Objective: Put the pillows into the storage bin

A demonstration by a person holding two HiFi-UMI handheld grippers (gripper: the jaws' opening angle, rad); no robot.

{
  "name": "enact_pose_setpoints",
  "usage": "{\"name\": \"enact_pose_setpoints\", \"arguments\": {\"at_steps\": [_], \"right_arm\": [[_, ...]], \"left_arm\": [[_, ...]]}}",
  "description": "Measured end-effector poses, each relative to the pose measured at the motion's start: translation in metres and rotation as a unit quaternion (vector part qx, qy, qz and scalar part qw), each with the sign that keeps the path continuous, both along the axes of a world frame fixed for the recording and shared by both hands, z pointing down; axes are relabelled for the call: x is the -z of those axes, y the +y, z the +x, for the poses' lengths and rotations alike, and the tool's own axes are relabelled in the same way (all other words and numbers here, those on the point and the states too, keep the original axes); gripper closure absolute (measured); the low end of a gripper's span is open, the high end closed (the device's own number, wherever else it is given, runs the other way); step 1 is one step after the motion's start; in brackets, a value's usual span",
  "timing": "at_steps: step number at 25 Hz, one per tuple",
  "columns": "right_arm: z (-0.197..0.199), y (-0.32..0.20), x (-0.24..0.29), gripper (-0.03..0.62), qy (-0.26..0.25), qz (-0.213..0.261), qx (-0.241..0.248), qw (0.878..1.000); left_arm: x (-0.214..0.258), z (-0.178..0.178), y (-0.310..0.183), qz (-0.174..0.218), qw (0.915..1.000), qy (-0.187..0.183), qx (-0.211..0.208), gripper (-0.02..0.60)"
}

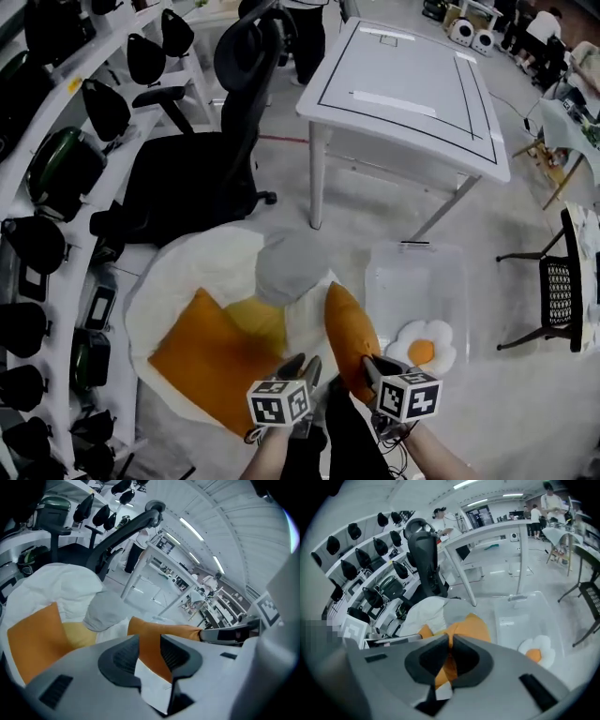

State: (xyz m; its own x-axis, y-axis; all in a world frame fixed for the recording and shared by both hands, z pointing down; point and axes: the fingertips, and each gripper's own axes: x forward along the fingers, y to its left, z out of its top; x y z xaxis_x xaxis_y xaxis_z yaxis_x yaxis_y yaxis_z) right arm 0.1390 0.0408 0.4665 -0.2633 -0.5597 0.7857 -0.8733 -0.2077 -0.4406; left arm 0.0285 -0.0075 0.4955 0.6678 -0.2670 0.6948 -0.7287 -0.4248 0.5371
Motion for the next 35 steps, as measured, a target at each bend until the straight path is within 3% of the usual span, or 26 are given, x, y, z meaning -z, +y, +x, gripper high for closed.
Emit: {"name": "enact_pose_setpoints", "arguments": {"at_steps": [12,19,27,32,35], "right_arm": [[0.127,0.055,0.026,0.571,0.012,0.014,-0.142,0.990],[0.186,0.098,0.003,0.571,0.017,-0.004,-0.195,0.981],[0.234,0.130,-0.046,0.571,0.061,-0.072,-0.228,0.969],[0.270,0.169,-0.075,0.557,0.137,-0.160,-0.265,0.941],[0.290,0.181,-0.078,0.563,0.169,-0.175,-0.267,0.933]], "left_arm": [[0.017,0.131,0.022,0.009,0.9916,0.011,-0.128,0.443],[0.017,0.187,0.048,0.009,0.9832,0.013,-0.182,0.443],[0.007,0.211,0.061,0.003,0.9792,0.005,-0.203,0.443],[0.000,0.211,0.066,-0.005,0.9800,0.000,-0.199,0.443],[-0.004,0.205,0.065,-0.010,0.9814,-0.005,-0.192,0.443]]}}
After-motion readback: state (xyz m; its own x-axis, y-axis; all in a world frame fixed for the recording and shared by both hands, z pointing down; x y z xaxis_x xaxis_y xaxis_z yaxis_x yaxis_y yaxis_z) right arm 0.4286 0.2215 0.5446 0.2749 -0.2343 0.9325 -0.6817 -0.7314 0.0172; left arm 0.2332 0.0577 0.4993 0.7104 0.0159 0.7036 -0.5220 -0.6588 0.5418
